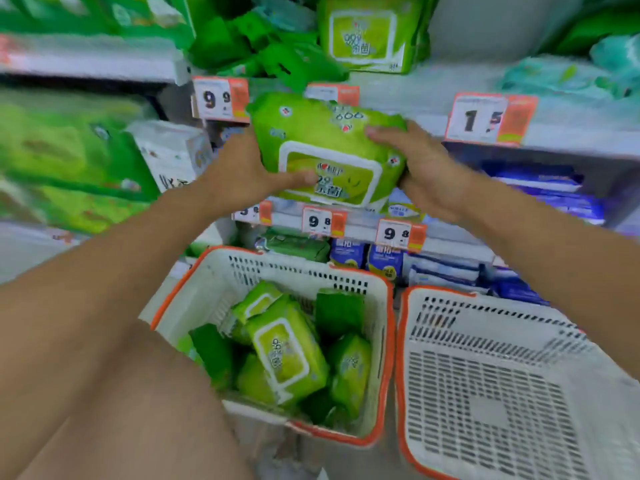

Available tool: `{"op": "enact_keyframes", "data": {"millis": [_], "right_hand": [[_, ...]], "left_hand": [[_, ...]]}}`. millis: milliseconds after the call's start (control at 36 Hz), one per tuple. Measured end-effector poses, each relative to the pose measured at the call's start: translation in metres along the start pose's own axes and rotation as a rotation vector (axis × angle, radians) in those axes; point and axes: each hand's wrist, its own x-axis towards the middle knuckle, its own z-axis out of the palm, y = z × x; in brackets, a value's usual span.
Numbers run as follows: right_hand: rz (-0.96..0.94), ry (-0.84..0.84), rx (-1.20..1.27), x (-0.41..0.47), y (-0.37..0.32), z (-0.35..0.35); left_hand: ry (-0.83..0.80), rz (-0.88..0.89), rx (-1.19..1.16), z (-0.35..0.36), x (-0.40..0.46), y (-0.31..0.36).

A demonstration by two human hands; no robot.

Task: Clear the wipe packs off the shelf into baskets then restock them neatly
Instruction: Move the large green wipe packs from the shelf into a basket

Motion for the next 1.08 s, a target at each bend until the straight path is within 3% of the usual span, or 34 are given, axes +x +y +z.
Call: {"op": "enact_keyframes", "data": {"millis": [111, 194, 222, 278, 361, 444, 528, 611, 667, 722, 806, 889, 1028, 1083], "right_hand": [[0.197, 0.045, -0.146, -0.02, 0.067, 0.01], [0.338, 0.058, -0.492, -0.039, 0.104, 0.005], [0.394, 0.005, -0.694, -0.044, 0.117, -0.001], [0.563, -0.268, -1.07, -0.058, 0.135, -0.012], [0.715, -0.569, -1.255, -0.07, 0.139, -0.021], [0.381, -0.496, -1.247, -0.062, 0.12, -0.025], [-0.054, -0.088, -0.943, -0.038, 0.068, -0.031], [-0.453, 0.164, -0.799, -0.012, -0.012, -0.033], [-0.628, 0.279, -0.791, 0.01, -0.059, -0.037], [-0.677, 0.346, -0.831, 0.037, -0.09, -0.044], [-0.35, 0.345, -0.851, 0.087, -0.105, -0.061], [0.0, 0.318, -0.642, 0.126, -0.102, -0.075], [0.147, 0.354, -0.504, 0.176, -0.094, -0.093], [0.141, 0.334, -0.494, 0.192, -0.094, -0.094]], "left_hand": [[-0.19, -0.175, -0.049, 0.025, -0.051, -0.04], [-0.465, -0.292, 0.014, 0.048, -0.065, -0.051], [-0.57, -0.292, 0.137, 0.055, -0.066, -0.054], [-0.704, -0.309, 0.415, 0.066, -0.064, -0.066], [-0.653, -0.37, 0.484, 0.073, -0.051, -0.076], [-0.527, -0.31, 0.37, 0.071, -0.029, -0.067], [-0.154, -0.179, 0.175, 0.054, 0.013, -0.039], [0.212, 0.056, 0.066, 0.028, 0.065, 0.013], [0.356, 0.183, 0.092, 0.012, 0.1, 0.039], [0.374, 0.148, 0.24, 0.001, 0.137, 0.047], [0.119, -0.095, 0.466, -0.001, 0.176, 0.041], [-0.2, -0.23, 0.629, 0.011, 0.198, 0.039], [-0.624, -0.25, 0.892, 0.031, 0.23, 0.028], [-0.673, -0.271, 0.914, 0.031, 0.242, 0.024]]}}
